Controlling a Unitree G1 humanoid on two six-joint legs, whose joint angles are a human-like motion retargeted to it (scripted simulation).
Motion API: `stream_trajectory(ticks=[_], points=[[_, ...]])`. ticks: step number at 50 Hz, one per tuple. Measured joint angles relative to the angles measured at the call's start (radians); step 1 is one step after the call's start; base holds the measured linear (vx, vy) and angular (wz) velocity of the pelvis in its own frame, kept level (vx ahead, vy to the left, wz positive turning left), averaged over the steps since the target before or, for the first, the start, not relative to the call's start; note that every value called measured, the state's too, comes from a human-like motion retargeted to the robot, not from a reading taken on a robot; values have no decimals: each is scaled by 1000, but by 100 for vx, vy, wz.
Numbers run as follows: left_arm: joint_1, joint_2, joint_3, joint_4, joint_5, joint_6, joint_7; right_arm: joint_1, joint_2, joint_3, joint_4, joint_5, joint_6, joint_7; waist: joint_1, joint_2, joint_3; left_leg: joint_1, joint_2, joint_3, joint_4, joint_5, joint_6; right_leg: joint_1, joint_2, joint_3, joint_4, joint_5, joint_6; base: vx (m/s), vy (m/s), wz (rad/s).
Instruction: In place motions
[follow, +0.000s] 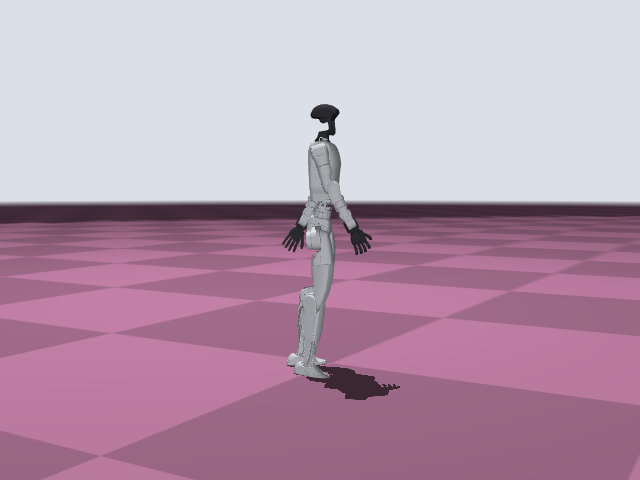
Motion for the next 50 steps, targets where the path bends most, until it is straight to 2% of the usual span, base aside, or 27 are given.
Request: stream_trajectory(ticks=[2, 3, 4, 5, 6, 8, 10, 13, 22, 28, 33, 37, 40, 44, 50], points=[[-95, -21, -53, 0, -60, -32, 64, 51, -7, -9, 70, -25, 3, -11, 41, -8, -2, 6, 4, 51, -8, 4, -1, -9, 14, 49, -1, 8, -3, 5, -2, -213], [-148, -31, -79, 0, -88, -54, 110, 80, -12, -17, 108, -39, 7, -17, 179, -26, 6, 32, 12, 198, -33, 18, -6, -29, 50, 190, -3, 32, -11, 4, -2, -258], [-206, -36, -115, 0, -107, -74, 146, 113, -20, -38, 145, -53, 14, -26, 137, -25, 0, 26, 15, 155, -25, 12, -12, -25, 37, 149, -3, 25, -7, 2, -3, 60], [-265, -40, -155, 0, -121, -93, 176, 148, -30, -67, 182, -67, 24, -34, 5, -14, -14, 5, 15, 16, -1, -4, -18, -10, -1, 16, -2, 4, 1, 0, -5, 335], [-326, -43, -168, 0, -115, -102, 172, 185, -36, -87, 217, -72, 33, -49, -17, -12, -20, 1, 15, -1, 0, -6, -18, -10, -4, -1, -3, 2, 3, 0, -6, 274], [-440, -47, -187, -30, -95, -99, 130, 258, -50, -130, 291, -79, 52, -75, -18, -14, -27, -11, 17, 5, 2, -2, -15, -14, 0, 4, -6, 4, 3, 0, -6, -55], [-542, -52, -180, -91, -73, -74, 50, 331, -69, -164, 336, -79, 75, -99, 128, -44, -44, 2, 23, 166, -5, -21, -26, -62, 23, 163, 35, -18, 11, -1, -6, -210], [-661, -85, -181, -187, -53, -38, -69, 474, -96, -234, 336, -75, 131, -135, -93, -8, -26, -32, 14, -66, 4, 6, -10, -14, -5, -68, -18, 14, -4, 1, -7, 256], [-791, -105, -175, -426, -86, -121, -124, 672, -138, -323, 336, -33, 187, -224, -106, 2, -22, -34, 20, -43, 8, -1, -11, -21, -3, -45, -16, 13, -1, -1, -1, 3], [-708, -105, -175, -395, -60, -139, -122, 603, -113, -312, 336, 31, 179, -205, -93, 13, -25, -35, 15, -50, 9, -3, -9, -19, -7, -51, -15, 10, 0, 0, 3, 7], [-588, -93, -147, -196, 8, -100, -89, 436, -94, -220, 336, 40, 145, -171, -76, 23, -29, -33, 5, -70, 2, 0, -5, -11, -14, -71, -15, 5, 2, 1, 8, 22], [-445, -65, -91, -20, 5, -92, 29, 247, -81, -136, 327, 25, 92, -142, -59, 18, -23, -16, -7, -77, -8, 1, -5, -1, -21, -77, -16, 6, 2, 0, 3, 8], [-272, -37, -28, -6, -15, -92, 77, 132, -62, -109, 225, 12, 77, -89, -48, 14, -14, -1, -11, -69, -13, -1, -8, 2, -22, -68, -16, 9, 1, -1, 0, -6], [-45, 16, 49, -19, 7, -80, 17, 19, -25, -77, 58, 55, 58, -34, -34, 16, -1, 20, -7, -44, -18, -7, -14, -1, -17, -44, -12, 14, -1, 0, 0, -29], [168, 71, 119, 0, 61, -2, -21, -76, 10, -34, -126, 104, 24, 3, -33, 16, 14, 42, -1, -22, -19, -13, -19, 3, -8, -24, -11, 18, -2, 0, 0, -12]])
